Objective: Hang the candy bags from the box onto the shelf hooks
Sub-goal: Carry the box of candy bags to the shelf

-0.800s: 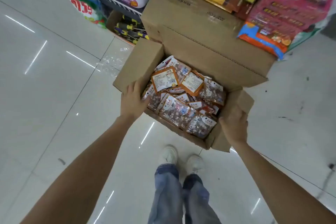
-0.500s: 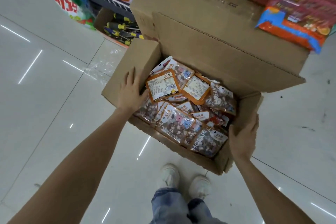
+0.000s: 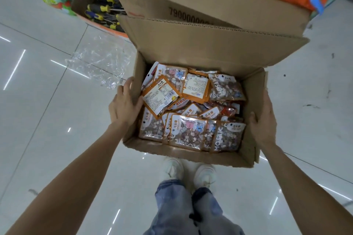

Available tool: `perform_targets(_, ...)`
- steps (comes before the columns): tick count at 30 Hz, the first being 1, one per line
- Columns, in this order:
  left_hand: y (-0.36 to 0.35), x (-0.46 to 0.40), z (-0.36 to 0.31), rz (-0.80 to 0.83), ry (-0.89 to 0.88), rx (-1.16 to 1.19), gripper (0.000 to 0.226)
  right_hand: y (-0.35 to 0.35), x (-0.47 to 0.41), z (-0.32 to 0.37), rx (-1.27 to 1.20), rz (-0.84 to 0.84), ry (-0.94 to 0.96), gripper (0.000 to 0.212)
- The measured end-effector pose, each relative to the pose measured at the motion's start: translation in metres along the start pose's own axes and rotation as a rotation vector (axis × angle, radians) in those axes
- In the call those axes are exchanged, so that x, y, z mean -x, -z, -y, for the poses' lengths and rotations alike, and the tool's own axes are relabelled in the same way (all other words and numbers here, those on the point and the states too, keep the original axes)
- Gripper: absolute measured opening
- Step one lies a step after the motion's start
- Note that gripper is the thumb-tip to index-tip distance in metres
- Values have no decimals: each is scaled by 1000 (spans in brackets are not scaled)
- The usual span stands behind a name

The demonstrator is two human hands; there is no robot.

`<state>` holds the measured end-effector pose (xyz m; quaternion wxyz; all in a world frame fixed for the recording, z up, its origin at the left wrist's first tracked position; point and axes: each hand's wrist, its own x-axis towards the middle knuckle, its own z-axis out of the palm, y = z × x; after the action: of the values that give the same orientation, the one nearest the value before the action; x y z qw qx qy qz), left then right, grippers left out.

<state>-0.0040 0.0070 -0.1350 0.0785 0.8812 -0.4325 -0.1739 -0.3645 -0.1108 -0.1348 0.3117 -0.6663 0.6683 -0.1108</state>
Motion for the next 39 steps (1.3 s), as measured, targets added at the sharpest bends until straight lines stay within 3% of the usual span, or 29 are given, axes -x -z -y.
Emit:
perform_targets(4,-9,5,2,-39,25,80,71,-3,3,-4,-2,-9,-11,74)
perform_targets(8,-14,5,2,27,-28,189,75,-10,6,-10,42,-28,-3,79)
perform_targets(14,-3,15,-6,60,-5,198,76,-1,14,-14,40,-46,19,80)
perform_targets(19,33,43,-12,77,-51,166,77,38,52,5,0,-29,-67,81)
perform_targets(27,176,144,-77,179,-116,181,76,204,180,59,-65,-40,-218,80)
perform_targets(34,352,227,-205,212,-297,172,75,400,295,105,-54,-155,-318,77)
perform_targets(39,421,282,-297,215,-467,128,78,508,360,88,-74,-254,-368,84)
